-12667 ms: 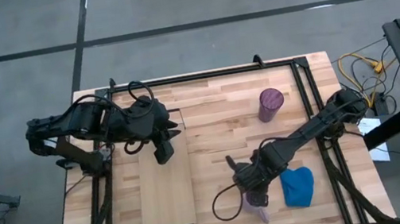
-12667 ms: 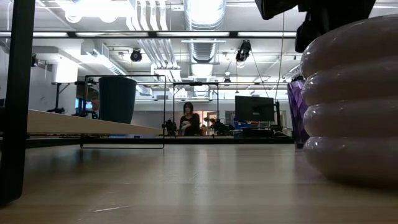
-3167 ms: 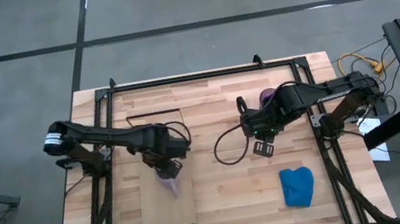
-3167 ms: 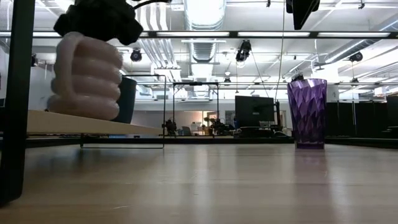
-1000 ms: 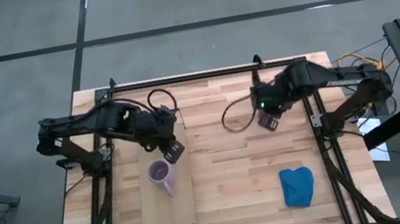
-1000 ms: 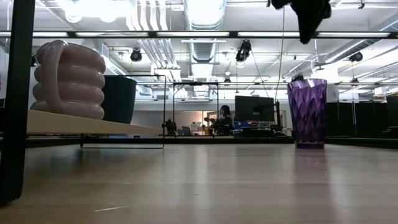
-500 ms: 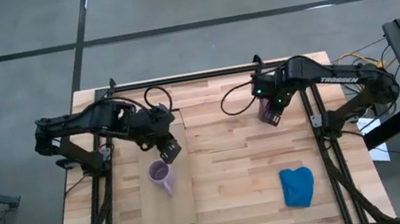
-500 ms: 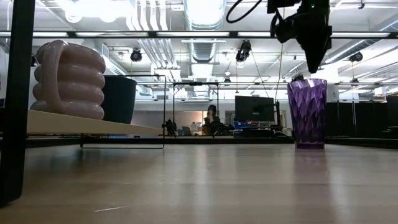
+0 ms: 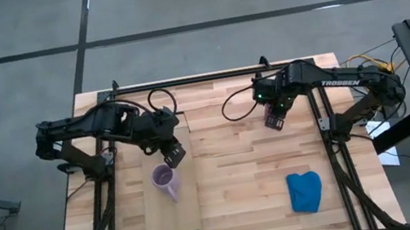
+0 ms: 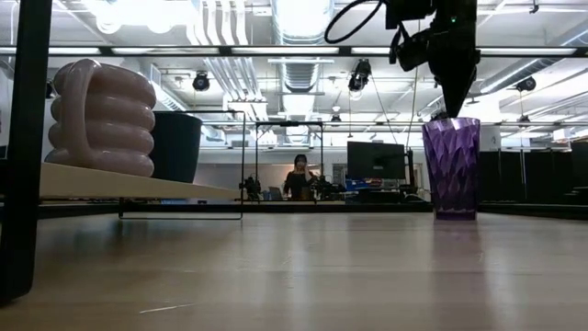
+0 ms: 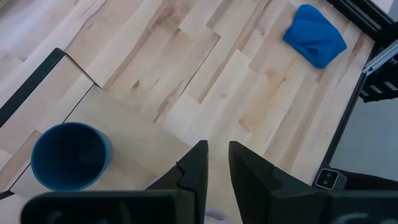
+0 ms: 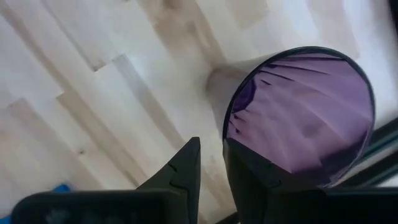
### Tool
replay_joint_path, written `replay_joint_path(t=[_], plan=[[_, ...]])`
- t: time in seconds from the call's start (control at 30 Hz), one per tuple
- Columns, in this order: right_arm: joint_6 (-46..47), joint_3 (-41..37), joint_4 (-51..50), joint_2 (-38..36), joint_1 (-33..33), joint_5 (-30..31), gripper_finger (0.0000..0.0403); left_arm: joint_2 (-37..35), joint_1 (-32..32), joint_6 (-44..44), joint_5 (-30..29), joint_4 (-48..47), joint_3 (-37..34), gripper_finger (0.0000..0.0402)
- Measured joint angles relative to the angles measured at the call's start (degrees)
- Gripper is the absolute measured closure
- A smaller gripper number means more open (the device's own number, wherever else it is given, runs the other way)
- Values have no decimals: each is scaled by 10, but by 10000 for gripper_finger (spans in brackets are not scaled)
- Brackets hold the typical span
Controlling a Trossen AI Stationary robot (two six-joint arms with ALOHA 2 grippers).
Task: Stack small to large cups/mugs on shelf
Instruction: Put the purple cup on the shelf
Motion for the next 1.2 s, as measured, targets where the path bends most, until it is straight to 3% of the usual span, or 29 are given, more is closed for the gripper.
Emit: replay_joint_path(t=[0.13,0.7,1.03,1.2], plan=[[-13,-1,-3,-1,0,26,335,0,0,-1,0,0,0,352],[-19,-1,-7,-3,0,36,335,0,0,-1,0,0,0,352],[-42,43,-20,-5,-1,64,335,0,0,-1,0,0,0,352],[-42,35,-25,-5,0,41,335,0,0,-1,0,0,0,352]])
